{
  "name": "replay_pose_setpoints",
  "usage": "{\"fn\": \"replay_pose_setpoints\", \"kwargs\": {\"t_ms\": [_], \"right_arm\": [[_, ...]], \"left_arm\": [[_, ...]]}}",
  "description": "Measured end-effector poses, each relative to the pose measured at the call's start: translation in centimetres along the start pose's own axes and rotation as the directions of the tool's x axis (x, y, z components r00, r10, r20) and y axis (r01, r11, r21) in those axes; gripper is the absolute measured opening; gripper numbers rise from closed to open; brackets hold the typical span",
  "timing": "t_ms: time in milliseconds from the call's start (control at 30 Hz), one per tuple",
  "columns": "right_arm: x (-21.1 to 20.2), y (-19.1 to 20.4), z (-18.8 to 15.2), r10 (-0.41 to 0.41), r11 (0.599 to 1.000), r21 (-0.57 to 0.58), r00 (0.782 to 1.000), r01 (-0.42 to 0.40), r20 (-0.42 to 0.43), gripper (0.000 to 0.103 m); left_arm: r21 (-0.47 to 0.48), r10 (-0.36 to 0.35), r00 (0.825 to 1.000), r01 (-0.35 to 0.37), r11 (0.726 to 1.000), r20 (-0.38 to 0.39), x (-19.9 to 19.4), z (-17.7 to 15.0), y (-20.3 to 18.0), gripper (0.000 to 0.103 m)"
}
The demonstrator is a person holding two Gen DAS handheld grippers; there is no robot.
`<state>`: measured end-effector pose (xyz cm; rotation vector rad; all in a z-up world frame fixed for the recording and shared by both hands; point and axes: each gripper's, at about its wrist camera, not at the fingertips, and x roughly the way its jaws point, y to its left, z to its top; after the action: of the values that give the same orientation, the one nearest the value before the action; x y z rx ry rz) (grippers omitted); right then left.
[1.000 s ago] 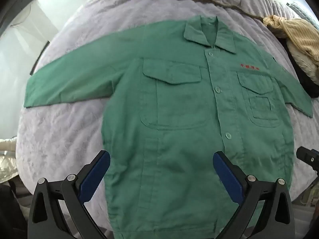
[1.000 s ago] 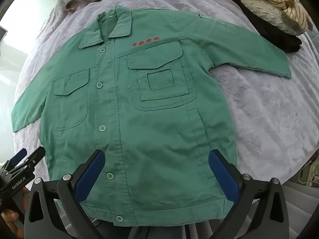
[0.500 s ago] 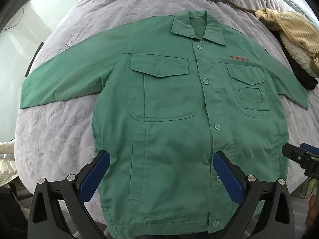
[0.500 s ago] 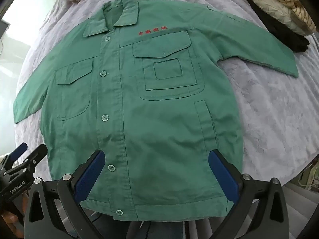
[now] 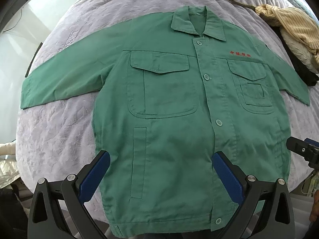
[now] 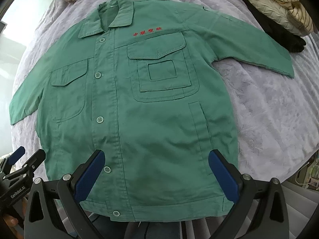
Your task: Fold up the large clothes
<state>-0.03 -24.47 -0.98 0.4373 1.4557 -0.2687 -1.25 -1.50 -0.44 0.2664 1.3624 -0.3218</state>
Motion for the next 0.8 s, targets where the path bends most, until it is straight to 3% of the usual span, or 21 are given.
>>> {"fn": "replay_pose_setpoints", "kwargs": {"t_ms": [800], "right_arm": [[-0.18,0.29,-0.04,-0.011,1.000,-0.005,1.000,0.011,0.011,0.103]], "left_arm": [[-0.023,0.016,1.000,-0.017,1.000,-0.014,-0.06,0.03,0.18,0.103]]}}
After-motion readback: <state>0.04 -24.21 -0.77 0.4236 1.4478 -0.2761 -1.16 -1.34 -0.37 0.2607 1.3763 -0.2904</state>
